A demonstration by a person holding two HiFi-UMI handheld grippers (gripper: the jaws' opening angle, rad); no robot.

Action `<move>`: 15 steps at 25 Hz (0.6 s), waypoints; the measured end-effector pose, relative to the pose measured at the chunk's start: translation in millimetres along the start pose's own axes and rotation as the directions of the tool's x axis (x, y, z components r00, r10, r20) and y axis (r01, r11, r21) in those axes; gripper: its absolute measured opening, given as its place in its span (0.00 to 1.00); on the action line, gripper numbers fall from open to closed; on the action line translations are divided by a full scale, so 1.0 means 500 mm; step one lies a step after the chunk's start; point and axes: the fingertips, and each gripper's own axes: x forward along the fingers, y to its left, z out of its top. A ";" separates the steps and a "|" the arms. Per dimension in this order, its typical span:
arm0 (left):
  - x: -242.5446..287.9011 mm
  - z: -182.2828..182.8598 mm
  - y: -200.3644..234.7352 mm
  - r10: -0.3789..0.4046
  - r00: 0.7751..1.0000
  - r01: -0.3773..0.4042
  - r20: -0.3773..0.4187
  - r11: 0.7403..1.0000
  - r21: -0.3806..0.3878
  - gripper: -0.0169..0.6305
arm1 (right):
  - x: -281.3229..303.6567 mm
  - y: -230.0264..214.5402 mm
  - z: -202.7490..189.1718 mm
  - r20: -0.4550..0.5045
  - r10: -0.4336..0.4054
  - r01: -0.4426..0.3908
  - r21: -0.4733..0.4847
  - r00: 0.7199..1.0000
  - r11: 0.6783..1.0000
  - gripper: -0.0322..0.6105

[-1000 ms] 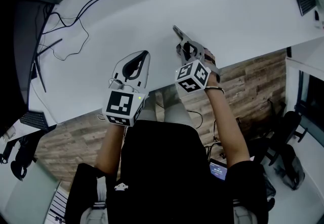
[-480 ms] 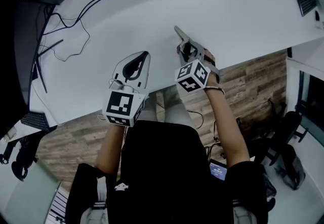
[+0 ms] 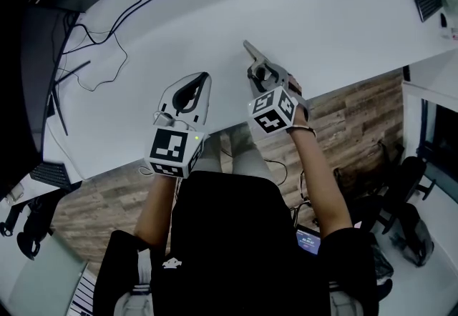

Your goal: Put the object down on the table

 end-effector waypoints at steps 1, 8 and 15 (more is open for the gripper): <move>-0.001 0.004 0.001 -0.001 1.000 0.001 0.005 1.000 0.000 0.05 | -0.005 0.001 0.003 0.001 0.003 -0.003 0.005 1.000 1.000 0.35; -0.012 0.055 -0.005 -0.011 0.999 0.010 0.052 1.000 0.017 0.05 | -0.059 -0.011 0.030 0.036 -0.010 0.009 0.025 0.999 1.000 0.35; -0.036 0.115 -0.020 -0.021 0.995 0.016 0.097 0.999 0.052 0.05 | -0.156 -0.064 0.079 0.145 -0.069 0.042 0.183 0.987 0.982 0.25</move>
